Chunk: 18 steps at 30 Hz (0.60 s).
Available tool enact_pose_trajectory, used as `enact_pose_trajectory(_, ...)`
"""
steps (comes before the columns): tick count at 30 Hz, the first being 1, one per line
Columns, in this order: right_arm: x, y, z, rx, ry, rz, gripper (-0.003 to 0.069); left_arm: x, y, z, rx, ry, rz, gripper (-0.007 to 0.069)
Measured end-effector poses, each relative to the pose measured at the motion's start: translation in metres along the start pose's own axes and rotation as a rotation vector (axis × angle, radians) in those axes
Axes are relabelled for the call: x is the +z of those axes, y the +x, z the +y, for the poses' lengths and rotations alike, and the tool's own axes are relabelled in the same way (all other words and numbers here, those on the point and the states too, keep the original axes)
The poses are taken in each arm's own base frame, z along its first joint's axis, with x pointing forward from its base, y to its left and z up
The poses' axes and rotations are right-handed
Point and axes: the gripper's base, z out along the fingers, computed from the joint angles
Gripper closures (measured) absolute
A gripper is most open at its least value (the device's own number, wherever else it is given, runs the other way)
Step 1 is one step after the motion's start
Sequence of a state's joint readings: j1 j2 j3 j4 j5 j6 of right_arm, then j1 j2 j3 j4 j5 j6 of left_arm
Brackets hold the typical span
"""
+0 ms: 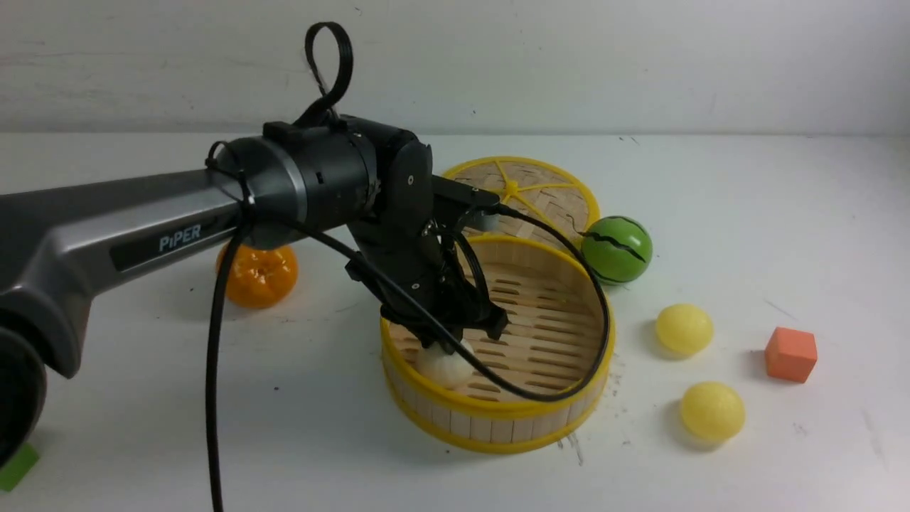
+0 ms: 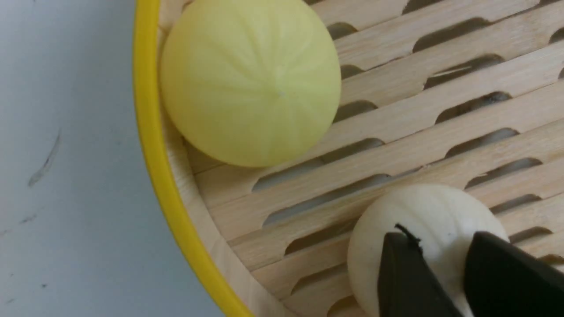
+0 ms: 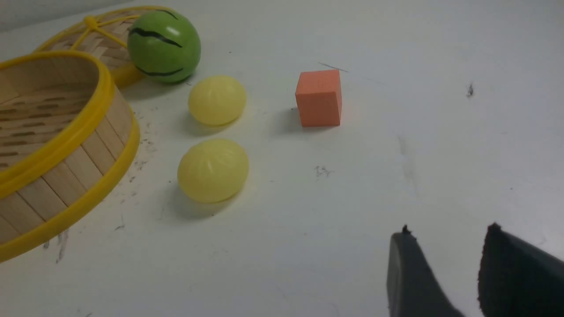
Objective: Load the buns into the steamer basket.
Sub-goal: Use the left arm to put the steamed stuffed bun into the steamer, then use the right arm to grab a steamed stuffed bun
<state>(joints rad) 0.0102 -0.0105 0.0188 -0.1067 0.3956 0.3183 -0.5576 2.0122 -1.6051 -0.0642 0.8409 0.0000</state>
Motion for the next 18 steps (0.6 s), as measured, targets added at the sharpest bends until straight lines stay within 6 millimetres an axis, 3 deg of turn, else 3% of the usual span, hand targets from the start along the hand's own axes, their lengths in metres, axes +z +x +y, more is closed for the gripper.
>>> enact_pose_trajectory(4,0.000,0.000,0.000,0.000,0.000,0.000,0.0420,-0.023,-0.001,-0.001,-0.054,0.002,-0.018,0.0238)
enact_pose_trajectory(5,0.000,0.000,0.000,0.000,0.000,0.000,0.0420,-0.025,-0.001,-0.001,-0.059,0.002,-0.018,0.0235)
enact_pose_trajectory(6,0.000,0.000,0.000,0.000,0.000,0.000,0.0420,-0.051,-0.004,-0.003,-0.083,0.005,-0.061,0.0228)
enact_pose_trajectory(7,0.000,0.000,0.000,0.000,0.000,0.000,0.0420,-0.054,-0.004,-0.003,-0.087,0.006,-0.066,0.0228)
enact_pose_trajectory(8,0.000,0.000,0.000,0.000,0.000,0.000,0.0420,-0.087,-0.004,-0.003,-0.111,0.001,-0.127,0.0288)
enact_pose_trajectory(9,0.000,0.000,0.000,0.000,0.000,0.000,0.0420,-0.091,-0.003,-0.003,-0.114,0.000,-0.134,0.0288)
enact_pose_trajectory(11,0.000,0.000,0.000,0.000,0.000,0.000,0.0420,-0.122,0.000,-0.004,-0.134,-0.002,-0.203,0.0407)
enact_pose_trajectory(12,0.000,0.000,0.000,0.000,0.000,0.000,0.0420,-0.155,0.011,-0.004,-0.137,-0.006,-0.277,0.0550)
enact_pose_trajectory(13,0.000,0.000,0.000,0.000,0.000,0.000,0.0420,-0.170,0.021,-0.003,-0.136,-0.007,-0.314,0.0606)
enact_pose_trajectory(15,0.000,0.000,0.000,0.000,0.000,0.000,0.0420,-0.199,0.044,-0.003,-0.135,-0.002,-0.393,0.0638)
enact_pose_trajectory(18,0.000,0.000,0.000,0.000,0.000,0.000,0.0420,-0.222,0.095,-0.002,-0.141,0.012,-0.486,0.0638)
